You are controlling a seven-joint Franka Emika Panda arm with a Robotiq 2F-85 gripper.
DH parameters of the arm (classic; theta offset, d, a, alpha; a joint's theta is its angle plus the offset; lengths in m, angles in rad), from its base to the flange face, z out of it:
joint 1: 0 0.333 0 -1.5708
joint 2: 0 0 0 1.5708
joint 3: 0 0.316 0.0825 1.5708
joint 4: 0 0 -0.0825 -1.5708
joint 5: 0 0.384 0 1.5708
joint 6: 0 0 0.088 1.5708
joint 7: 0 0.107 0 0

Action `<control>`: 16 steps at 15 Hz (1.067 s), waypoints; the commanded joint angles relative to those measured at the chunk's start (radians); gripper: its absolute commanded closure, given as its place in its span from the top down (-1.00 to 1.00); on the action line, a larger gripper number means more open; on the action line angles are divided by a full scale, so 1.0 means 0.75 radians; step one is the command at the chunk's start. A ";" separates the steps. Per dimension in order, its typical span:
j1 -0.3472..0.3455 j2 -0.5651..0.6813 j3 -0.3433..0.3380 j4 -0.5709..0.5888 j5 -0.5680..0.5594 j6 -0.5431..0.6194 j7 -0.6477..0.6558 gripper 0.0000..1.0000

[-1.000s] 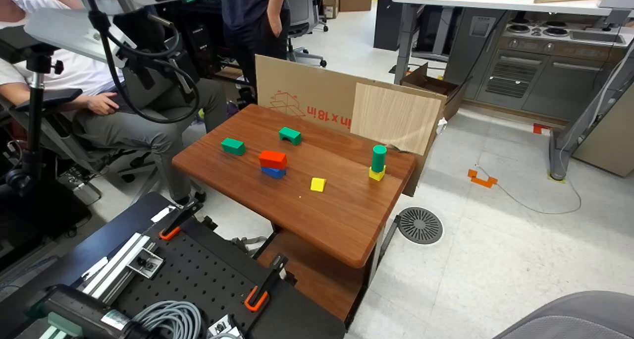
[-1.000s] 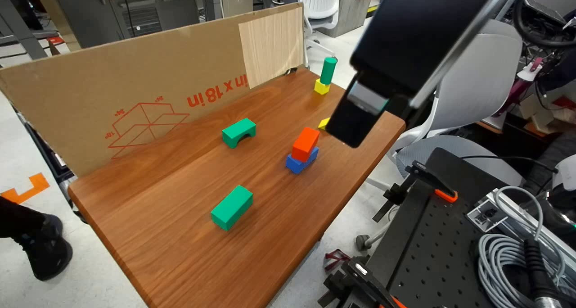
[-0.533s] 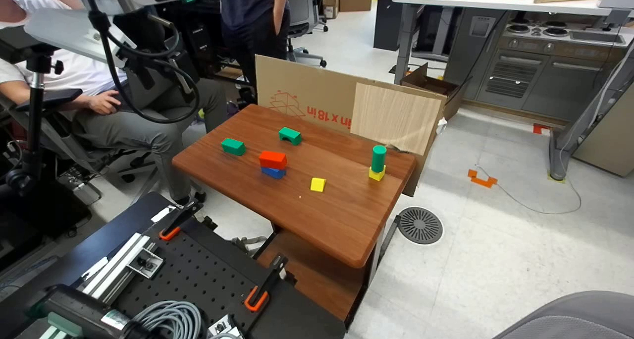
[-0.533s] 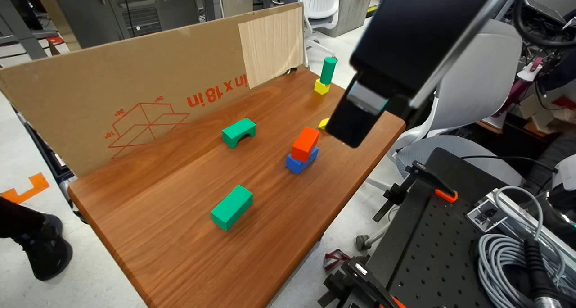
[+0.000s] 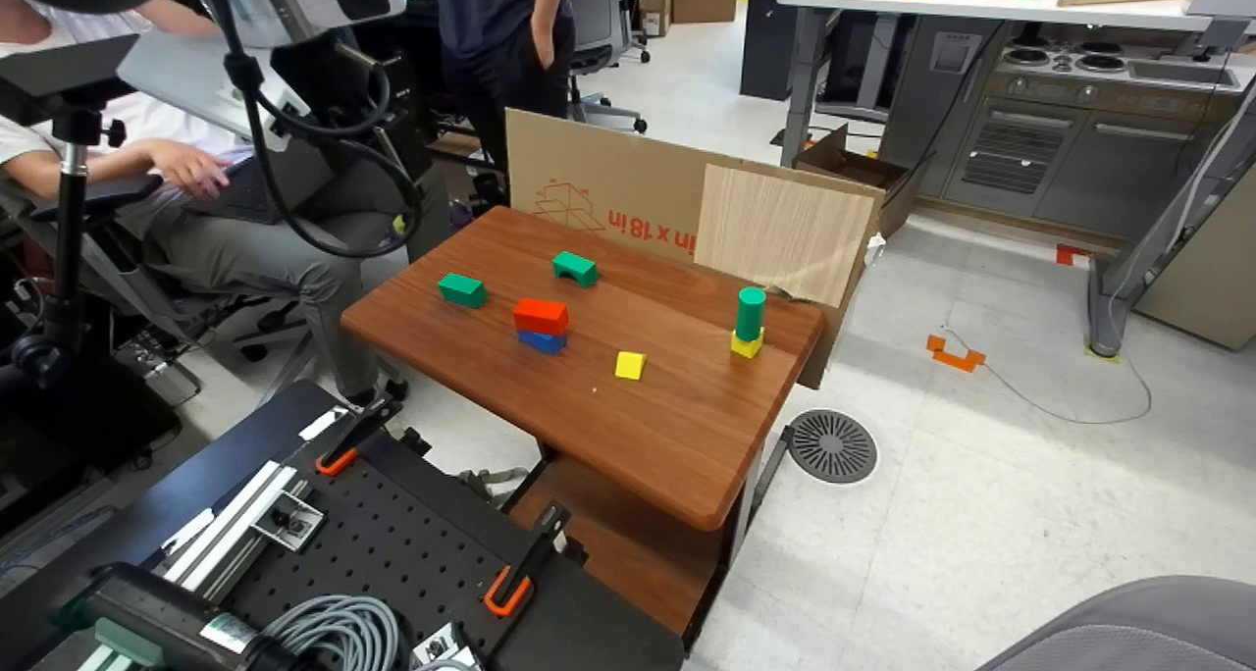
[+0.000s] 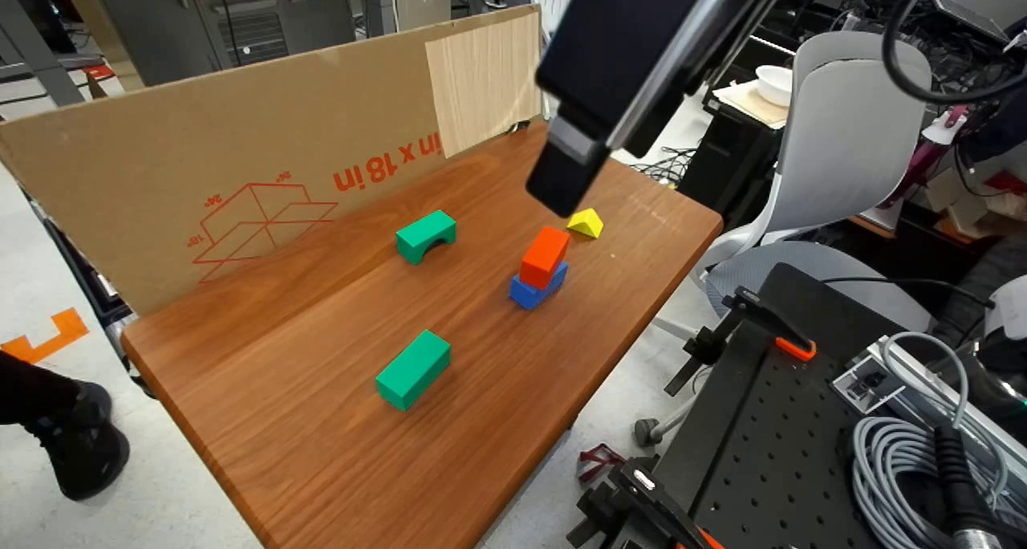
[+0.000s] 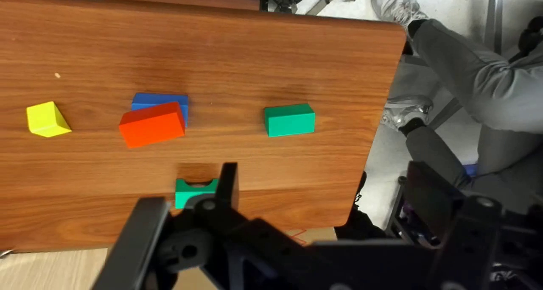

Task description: Move the Green curved block to the right

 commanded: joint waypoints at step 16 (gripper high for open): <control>-0.102 0.831 -0.064 0.609 -0.494 0.134 0.306 1.00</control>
